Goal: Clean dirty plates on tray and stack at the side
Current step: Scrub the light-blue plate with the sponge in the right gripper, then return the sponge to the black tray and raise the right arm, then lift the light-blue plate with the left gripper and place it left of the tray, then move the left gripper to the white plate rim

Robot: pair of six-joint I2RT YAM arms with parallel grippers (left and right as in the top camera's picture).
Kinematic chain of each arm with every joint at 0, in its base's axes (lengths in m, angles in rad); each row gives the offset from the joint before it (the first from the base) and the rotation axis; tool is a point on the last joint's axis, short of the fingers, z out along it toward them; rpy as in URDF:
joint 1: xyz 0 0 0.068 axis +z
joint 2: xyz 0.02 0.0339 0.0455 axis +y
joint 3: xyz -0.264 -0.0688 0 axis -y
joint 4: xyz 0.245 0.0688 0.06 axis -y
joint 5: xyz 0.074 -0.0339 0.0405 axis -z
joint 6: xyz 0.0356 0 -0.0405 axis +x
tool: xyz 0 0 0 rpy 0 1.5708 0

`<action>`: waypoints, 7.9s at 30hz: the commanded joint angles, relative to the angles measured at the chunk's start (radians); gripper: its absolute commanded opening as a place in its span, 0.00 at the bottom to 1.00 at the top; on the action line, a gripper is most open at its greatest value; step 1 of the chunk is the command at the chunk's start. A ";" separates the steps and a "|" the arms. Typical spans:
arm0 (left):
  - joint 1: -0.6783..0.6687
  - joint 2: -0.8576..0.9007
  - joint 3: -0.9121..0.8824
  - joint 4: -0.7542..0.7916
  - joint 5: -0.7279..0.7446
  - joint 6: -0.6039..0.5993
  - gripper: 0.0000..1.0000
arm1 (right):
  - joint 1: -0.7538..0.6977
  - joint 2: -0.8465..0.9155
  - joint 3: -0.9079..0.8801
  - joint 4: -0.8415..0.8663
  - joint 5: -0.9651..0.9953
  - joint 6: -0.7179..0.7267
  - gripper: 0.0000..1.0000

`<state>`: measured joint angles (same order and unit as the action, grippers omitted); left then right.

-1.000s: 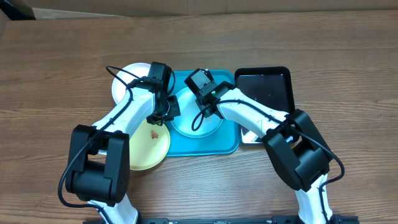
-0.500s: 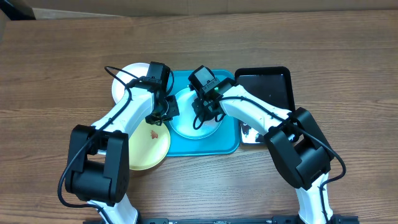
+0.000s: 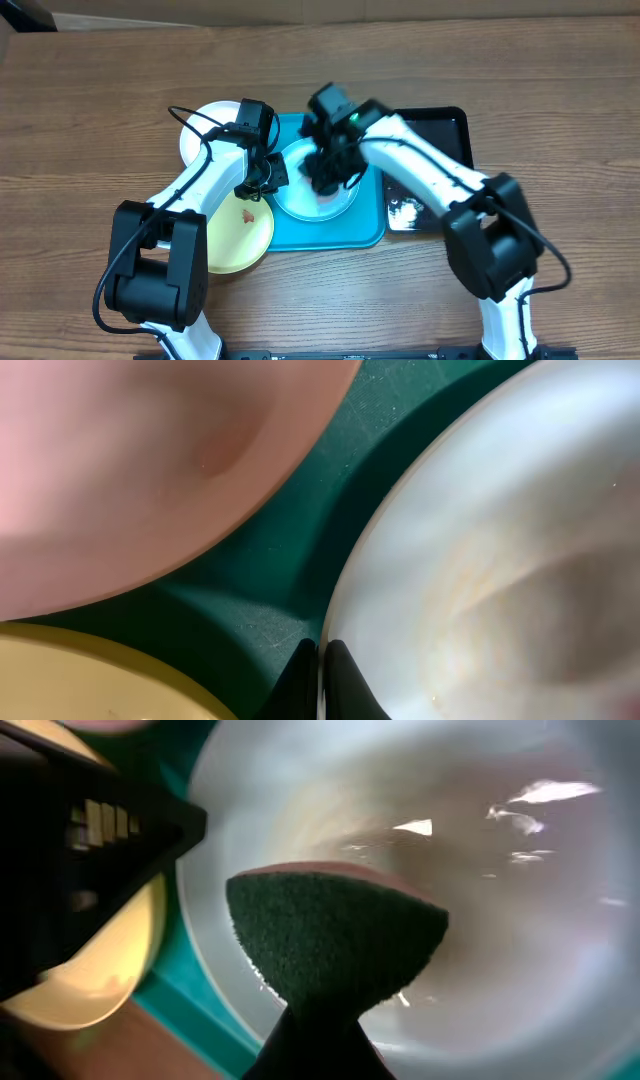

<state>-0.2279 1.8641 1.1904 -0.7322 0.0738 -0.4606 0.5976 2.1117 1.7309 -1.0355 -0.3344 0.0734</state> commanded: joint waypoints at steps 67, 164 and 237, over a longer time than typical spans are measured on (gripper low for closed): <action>-0.014 -0.002 0.124 -0.056 -0.007 0.063 0.04 | -0.766 -0.131 -0.106 -0.022 0.049 0.080 0.61; -0.839 -0.002 0.565 0.052 -1.048 0.396 0.04 | -0.840 -0.131 -0.107 0.065 0.151 0.095 1.00; 0.940 -0.143 0.438 -0.241 0.390 0.100 0.85 | -0.840 -0.131 -0.107 0.065 0.151 0.095 1.00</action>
<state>0.7792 1.8412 1.5471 -0.9455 0.4252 -0.4156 -0.2462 2.0003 1.5970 -0.9726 -0.1791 0.1642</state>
